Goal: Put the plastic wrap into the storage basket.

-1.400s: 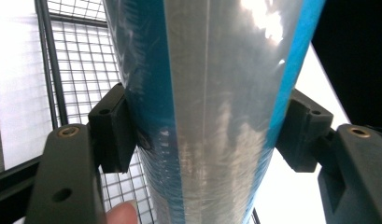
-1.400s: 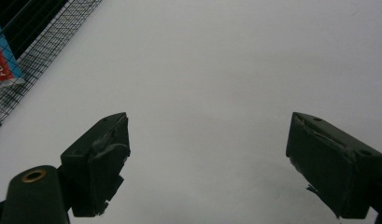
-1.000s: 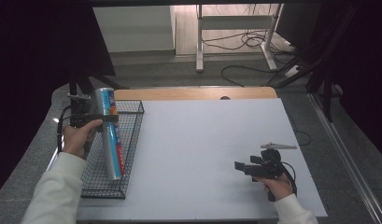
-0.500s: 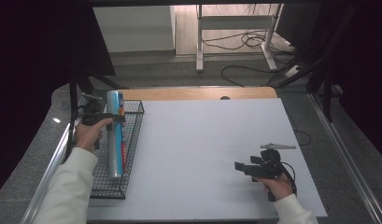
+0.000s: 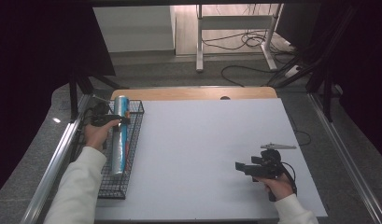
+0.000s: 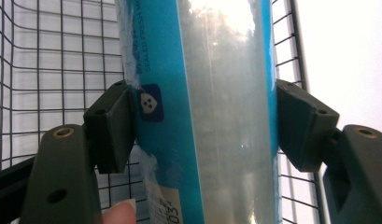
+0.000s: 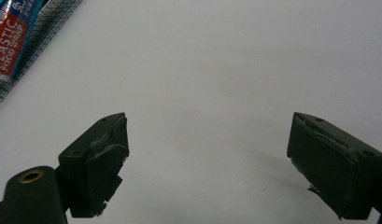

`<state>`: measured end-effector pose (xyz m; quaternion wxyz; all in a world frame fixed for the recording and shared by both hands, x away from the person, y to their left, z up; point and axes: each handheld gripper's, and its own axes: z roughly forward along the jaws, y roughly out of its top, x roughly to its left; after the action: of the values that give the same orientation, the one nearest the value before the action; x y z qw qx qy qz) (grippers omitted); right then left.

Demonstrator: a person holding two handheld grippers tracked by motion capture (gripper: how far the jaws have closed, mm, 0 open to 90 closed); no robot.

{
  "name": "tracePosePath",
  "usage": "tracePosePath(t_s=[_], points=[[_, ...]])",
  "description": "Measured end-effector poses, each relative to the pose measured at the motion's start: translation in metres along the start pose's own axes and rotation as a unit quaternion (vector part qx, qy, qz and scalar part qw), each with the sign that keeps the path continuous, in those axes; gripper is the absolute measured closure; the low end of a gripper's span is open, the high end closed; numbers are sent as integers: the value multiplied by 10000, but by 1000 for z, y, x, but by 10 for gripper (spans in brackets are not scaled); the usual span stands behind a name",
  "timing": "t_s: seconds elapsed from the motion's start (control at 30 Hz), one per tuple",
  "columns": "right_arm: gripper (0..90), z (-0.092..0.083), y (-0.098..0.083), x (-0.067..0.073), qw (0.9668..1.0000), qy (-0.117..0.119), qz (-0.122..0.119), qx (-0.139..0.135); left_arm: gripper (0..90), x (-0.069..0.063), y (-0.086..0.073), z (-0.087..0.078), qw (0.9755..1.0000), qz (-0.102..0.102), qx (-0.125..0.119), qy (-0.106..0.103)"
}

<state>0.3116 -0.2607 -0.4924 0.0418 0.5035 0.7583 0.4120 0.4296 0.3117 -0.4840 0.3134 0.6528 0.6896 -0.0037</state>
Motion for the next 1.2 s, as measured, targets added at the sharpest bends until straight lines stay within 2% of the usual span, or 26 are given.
tracePosePath(t_s=[0.23,0.3,0.43,0.47,0.53,0.6,0.77,0.83,0.9,1.1,1.2], points=[[129,0,0,0,10000,-3,-2,6,285,-1,-3,0,9999,86,-29,54],[129,1,0,0,10000,-3,-1,4,279,-1,-4,1,9999,123,94,73],[129,0,0,1,10000,3,0,12,225,-2,-9,7,9980,281,412,394],[129,0,0,1,10000,2,4,6,223,-2,-11,10,9968,326,459,562],[129,1,0,1,10000,7,8,11,254,-4,-16,10,9971,413,322,550],[129,2,0,1,10000,6,1,19,276,-9,-17,8,9967,454,293,605],[129,3,0,2,10000,22,-11,17,330,-13,-18,-1,9965,555,193,590],[129,2,0,2,10000,17,-23,15,297,-14,-19,-6,9966,538,117,610],[129,1,0,2,10000,33,-10,-14,266,-16,-22,-11,9972,550,59,500],[129,-1,2,-1,9999,90,15,-99,209,-31,-30,-31,9959,791,-219,384],[130,-1,2,-1,9998,69,-101,-134,201,-38,-36,-44,9946,919,-384,304]])
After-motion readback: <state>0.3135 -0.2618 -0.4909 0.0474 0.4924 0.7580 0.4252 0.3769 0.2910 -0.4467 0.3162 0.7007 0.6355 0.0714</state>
